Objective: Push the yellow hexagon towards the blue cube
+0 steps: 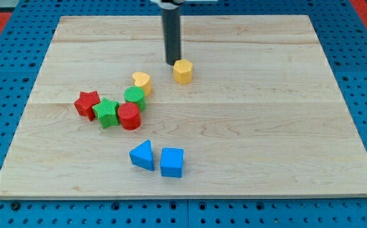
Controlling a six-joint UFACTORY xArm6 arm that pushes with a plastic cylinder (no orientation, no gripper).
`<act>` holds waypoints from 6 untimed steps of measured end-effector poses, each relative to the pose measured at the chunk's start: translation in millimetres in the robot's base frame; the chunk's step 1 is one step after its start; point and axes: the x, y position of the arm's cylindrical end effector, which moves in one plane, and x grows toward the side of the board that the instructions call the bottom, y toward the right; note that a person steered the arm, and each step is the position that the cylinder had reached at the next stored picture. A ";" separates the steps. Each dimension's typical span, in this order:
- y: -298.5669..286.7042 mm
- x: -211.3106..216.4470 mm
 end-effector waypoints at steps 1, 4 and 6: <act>34.1 49.7; 8.1 78.5; -12.9 144.6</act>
